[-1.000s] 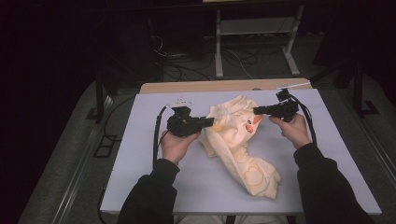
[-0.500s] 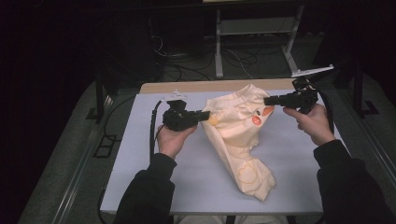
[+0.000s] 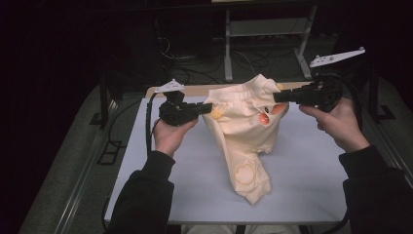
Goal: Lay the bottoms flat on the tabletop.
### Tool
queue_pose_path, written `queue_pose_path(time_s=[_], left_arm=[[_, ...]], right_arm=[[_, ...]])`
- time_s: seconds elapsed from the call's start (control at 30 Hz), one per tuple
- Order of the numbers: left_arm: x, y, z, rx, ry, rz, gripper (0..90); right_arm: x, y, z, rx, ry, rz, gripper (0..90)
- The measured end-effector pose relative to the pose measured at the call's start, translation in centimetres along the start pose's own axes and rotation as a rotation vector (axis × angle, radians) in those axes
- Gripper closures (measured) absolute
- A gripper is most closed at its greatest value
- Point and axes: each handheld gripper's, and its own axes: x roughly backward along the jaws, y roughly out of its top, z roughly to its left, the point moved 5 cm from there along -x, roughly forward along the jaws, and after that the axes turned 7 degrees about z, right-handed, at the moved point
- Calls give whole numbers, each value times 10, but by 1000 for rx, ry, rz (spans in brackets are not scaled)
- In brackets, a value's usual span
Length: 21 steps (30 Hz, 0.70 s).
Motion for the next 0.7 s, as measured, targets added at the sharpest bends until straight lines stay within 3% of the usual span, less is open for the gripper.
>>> queue_pose_path(time_s=[0.27, 0.4, 0.47, 0.53, 0.63, 0.7], left_arm=[[14, 13, -3, -9, -35, -21, 813], [18, 15, -3, -9, -62, -26, 812], [19, 15, -3, -11, -72, -18, 812], [17, 12, 2, -18, -54, 12, 812], [11, 7, 10, -5, -52, 41, 811], [3, 2, 20, 13, -41, 68, 812]], right_arm=[[16, 18, 35, 23, 39, -25, 850], [23, 22, 45, 22, 54, -41, 850], [25, 24, 49, 26, 35, -49, 850], [17, 20, 46, 18, -16, -28, 849], [3, 13, 40, 2, -53, -9, 848], [-15, 6, 32, -15, -76, 5, 848]])
